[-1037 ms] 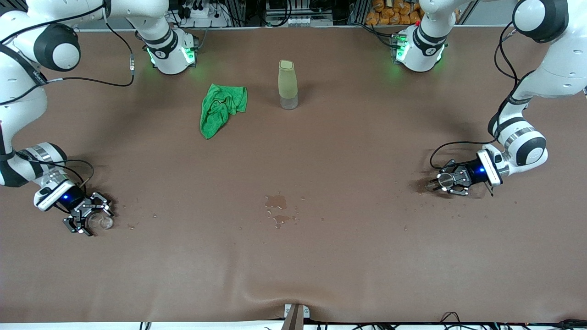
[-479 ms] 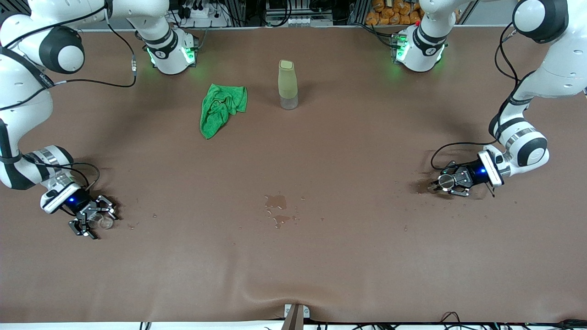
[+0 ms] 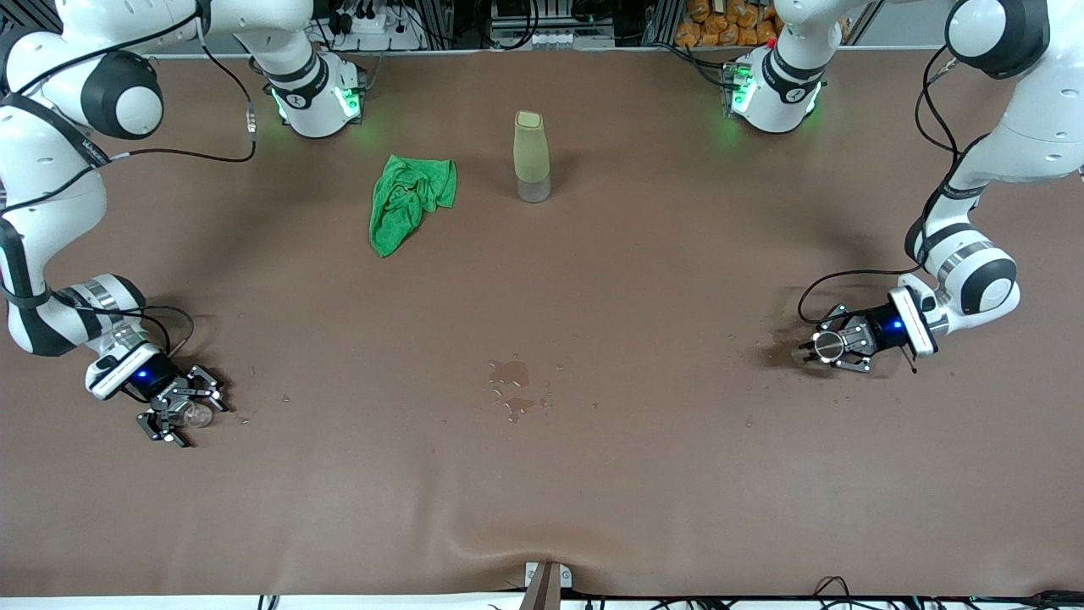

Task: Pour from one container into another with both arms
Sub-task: 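Close the left gripper on the jigger while the right gripper grasps the beaker, then lift the jigger and beaker, bringing both grippers together mid-table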

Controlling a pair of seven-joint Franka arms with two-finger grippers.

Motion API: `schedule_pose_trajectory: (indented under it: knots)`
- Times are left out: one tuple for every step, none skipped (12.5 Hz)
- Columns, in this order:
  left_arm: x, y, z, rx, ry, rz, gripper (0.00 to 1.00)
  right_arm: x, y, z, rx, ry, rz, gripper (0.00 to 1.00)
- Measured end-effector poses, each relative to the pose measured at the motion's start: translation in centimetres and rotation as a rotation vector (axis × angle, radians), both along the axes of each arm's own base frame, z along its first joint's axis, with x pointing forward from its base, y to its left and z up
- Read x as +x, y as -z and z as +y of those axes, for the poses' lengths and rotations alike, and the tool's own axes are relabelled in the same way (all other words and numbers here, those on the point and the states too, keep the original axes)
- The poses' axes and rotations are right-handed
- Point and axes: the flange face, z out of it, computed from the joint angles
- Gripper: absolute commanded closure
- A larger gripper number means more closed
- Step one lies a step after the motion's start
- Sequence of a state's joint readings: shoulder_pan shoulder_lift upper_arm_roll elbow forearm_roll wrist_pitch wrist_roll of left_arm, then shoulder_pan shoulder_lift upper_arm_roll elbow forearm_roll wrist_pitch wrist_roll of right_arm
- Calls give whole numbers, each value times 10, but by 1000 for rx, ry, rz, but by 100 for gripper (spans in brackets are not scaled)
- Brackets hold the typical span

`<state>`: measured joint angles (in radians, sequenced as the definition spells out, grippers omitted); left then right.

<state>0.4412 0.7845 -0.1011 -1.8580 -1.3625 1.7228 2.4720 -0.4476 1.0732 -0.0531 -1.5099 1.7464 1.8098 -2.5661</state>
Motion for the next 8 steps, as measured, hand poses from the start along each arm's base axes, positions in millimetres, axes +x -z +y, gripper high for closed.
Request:
schedule_pose_trajectory:
  knots:
    - [6, -7, -6, -12, 2, 5, 100, 0, 0, 0, -11, -2, -12, 100]
    - [13, -15, -14, -27, 2, 4, 100, 0, 0, 0, -21, -4, -23, 100]
    - [19, -23, -22, -39, 2, 1, 100, 0, 0, 0, -26, -5, -29, 100]
    - [25, -31, -31, -46, 3, 1, 100, 1, 0, 0, -28, -6, -31, 100]
    - [30, -40, -40, -45, 6, 2, 100, 1, 0, 0, -30, -6, -33, 100]
    - [35, -48, -49, -41, 9, 3, 100, 1, -1, -1, -32, -7, -37, 100]
    - [40, -57, -58, -36, 13, 1, 100, 2, -2, -1, -34, -7, -39, 100]
    - [44, -64, -68, -29, 18, -6, 100, 3, -3, -1, -35, -7, -42, 100]
